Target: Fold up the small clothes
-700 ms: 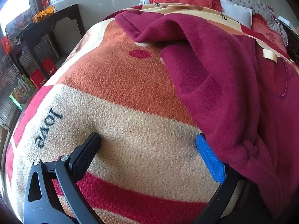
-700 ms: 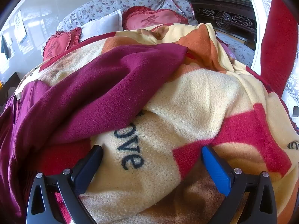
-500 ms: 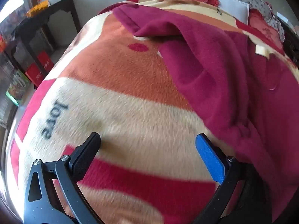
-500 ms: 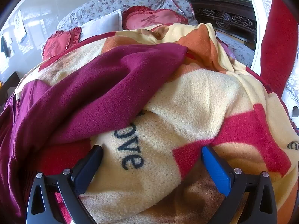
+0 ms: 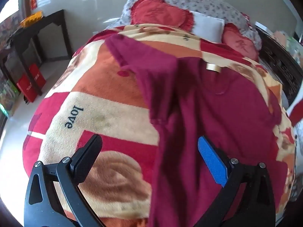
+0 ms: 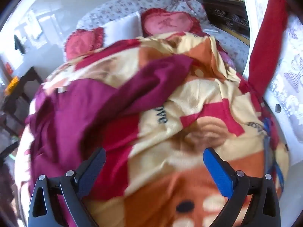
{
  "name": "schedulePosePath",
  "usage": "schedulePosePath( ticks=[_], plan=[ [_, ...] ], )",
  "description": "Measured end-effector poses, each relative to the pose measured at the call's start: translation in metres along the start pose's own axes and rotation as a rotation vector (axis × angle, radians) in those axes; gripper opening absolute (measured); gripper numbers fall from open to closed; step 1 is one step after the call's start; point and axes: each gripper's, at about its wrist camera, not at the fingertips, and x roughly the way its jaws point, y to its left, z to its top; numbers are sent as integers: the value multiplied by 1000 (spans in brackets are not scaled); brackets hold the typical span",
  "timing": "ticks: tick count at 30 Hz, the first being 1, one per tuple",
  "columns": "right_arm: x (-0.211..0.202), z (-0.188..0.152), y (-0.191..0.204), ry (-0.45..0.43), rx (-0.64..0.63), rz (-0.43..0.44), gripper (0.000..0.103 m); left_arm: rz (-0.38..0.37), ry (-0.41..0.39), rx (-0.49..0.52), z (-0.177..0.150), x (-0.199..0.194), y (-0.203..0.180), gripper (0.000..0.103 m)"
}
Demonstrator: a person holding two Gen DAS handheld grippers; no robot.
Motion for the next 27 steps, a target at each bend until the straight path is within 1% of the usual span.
schedulePosePath(
  ticks=[2,4,6,8,13,15,17,19,23,27],
  plan=[
    [-20,6,17,14,-46,-10,102,-10,-3,15,0,-6,-8,102],
    [-39,7,36,9,-104,-17,102,-13,-6,30,-2,-10,-18,102],
    [-55,6,53,-8,-146,-3,102,-10,-8,47,-4,-11,-28,102],
    [-59,6,68,-15,-174,14,102,-4,-12,69,-4,-12,-35,102],
    [-38,9,108,-39,-194,62,102,1,-16,88,-4,-10,-47,102],
    [-24,11,122,-31,-194,69,102,8,-23,96,-2,-10,-50,102],
    [-9,15,136,-13,-186,97,102,13,-32,104,0,-9,-52,102],
    [2,19,149,-22,-174,123,102,13,-29,104,2,-7,-53,102],
    [20,28,173,-42,-182,112,102,7,-22,96,6,-1,-52,102],
    [35,34,191,-68,-192,83,102,7,-16,81,10,6,-48,102]
  ],
)
